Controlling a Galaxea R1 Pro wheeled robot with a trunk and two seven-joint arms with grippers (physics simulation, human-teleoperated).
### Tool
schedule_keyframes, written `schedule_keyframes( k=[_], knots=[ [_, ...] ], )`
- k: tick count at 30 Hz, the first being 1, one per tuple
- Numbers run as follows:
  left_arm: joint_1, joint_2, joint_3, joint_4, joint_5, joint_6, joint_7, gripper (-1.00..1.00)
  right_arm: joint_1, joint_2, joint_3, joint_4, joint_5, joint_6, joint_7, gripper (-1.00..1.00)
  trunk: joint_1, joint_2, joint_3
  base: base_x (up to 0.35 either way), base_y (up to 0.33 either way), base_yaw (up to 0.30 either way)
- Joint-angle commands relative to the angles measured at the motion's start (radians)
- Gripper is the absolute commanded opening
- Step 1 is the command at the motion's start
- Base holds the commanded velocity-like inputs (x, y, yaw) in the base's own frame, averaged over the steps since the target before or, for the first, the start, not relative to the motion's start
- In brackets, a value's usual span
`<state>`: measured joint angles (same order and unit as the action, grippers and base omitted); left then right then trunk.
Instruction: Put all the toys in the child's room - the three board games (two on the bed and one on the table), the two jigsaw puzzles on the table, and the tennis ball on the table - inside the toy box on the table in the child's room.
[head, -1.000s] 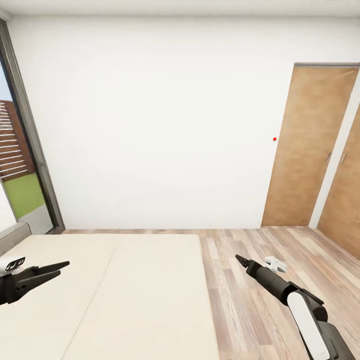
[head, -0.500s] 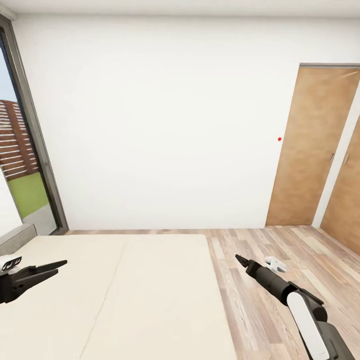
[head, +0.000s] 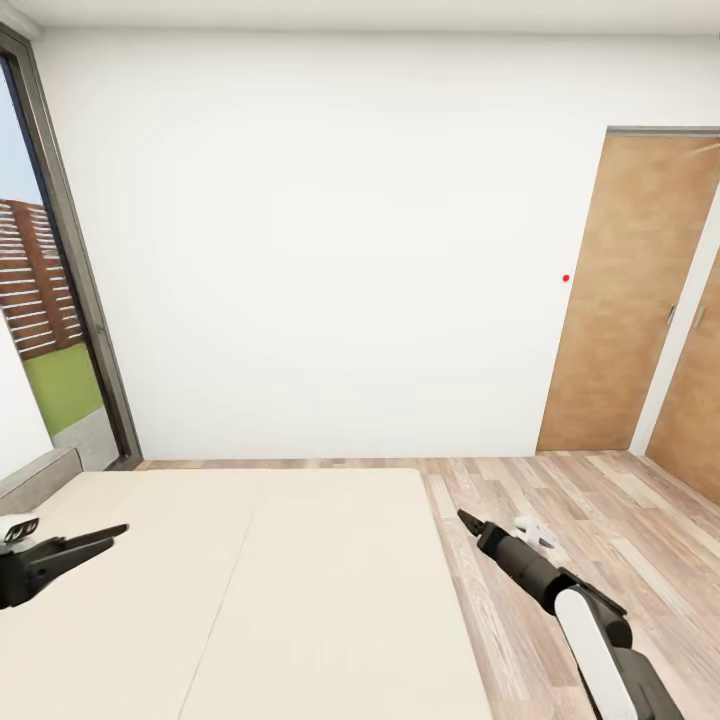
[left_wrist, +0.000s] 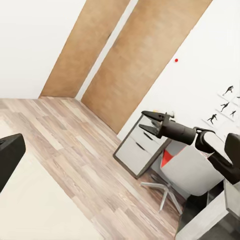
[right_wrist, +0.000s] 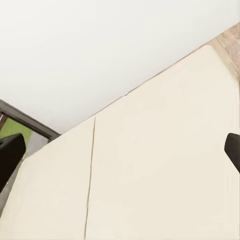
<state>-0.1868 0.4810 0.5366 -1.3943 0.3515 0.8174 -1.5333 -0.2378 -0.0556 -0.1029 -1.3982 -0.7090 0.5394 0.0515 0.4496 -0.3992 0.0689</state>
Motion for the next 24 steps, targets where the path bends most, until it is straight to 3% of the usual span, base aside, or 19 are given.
schedule_keyframes(
  k=[1,4,14,24],
  knots=[
    [0.000,0.001,0.006,-0.001,0.000,0.012,-0.010,1.00,0.000,0.006,-0.008,0.001,-0.002,0.005,0.010,1.00,0.000,-0.001,0.000,0.000,0.000,0.000],
    [0.001,0.003,0.023,-0.004,0.000,0.015,-0.027,1.00,0.001,0.018,-0.011,0.005,-0.008,0.003,0.026,1.00,0.000,-0.001,0.000,0.000,0.000,0.000],
    [0.002,0.005,0.079,-0.005,-0.001,0.015,-0.032,1.00,-0.002,0.023,-0.015,0.000,-0.015,0.013,0.036,1.00,0.000,-0.001,-0.003,0.000,0.000,0.000],
    [0.001,0.005,0.080,-0.005,-0.016,0.016,-0.027,1.00,-0.007,0.022,-0.012,-0.003,-0.013,0.024,0.029,1.00,0.000,-0.001,-0.018,0.000,0.000,-0.049]
  ],
)
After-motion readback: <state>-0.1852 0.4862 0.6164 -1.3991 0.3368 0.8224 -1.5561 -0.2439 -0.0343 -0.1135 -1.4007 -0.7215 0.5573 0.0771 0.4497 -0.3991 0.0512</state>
